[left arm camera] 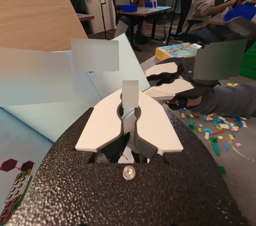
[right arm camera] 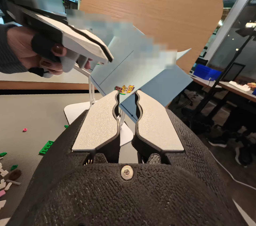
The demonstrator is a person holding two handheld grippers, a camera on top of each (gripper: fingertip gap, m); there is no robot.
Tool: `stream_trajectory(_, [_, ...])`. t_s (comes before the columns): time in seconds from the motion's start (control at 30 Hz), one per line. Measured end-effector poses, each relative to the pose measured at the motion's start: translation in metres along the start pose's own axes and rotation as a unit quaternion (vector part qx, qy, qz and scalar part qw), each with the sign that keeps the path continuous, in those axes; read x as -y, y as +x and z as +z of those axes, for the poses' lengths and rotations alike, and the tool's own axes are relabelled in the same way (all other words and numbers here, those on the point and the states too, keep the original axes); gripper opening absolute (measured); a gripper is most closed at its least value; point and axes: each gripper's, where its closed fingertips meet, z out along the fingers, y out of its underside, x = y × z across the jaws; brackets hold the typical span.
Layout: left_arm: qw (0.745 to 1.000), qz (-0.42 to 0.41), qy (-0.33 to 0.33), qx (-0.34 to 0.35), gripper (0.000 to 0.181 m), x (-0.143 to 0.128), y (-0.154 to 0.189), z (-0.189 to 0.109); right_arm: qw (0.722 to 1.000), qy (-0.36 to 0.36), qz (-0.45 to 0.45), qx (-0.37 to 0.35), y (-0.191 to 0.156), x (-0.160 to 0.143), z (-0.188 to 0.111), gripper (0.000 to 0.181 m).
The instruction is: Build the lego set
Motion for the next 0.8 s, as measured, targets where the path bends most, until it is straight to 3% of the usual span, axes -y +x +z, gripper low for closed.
stream_trajectory(0.03, [1.000,0.010,-0.008,0.015,0.012,-0.002,-0.001,0.002,1.000,0.011,-0.003,0.009,-0.004,0.004,-0.001,0.020])
stream_trajectory(0.13, [1.000,0.017,-0.004,0.016,0.016,-0.004,0.004,0.008,0.996,0.047,0.043,0.062,-0.019,0.016,-0.002,0.023])
stream_trajectory(0.23, [0.999,-0.007,0.032,-0.028,0.021,0.001,0.017,0.009,0.990,0.074,0.068,0.099,-0.028,0.025,-0.005,0.029])
stream_trajectory(0.4, [0.991,-0.053,0.077,-0.098,0.024,0.011,0.029,0.004,0.988,0.077,-0.015,0.133,-0.050,0.031,-0.007,0.039])
stream_trajectory(0.57, [0.985,-0.059,0.099,-0.131,0.029,0.016,0.035,-0.006,0.984,0.084,-0.028,0.155,-0.059,0.039,-0.007,0.041])
stream_trajectory(0.8, [0.981,-0.056,0.094,-0.161,0.045,0.019,0.047,-0.017,0.985,0.071,-0.075,0.140,-0.063,0.040,-0.002,0.045])
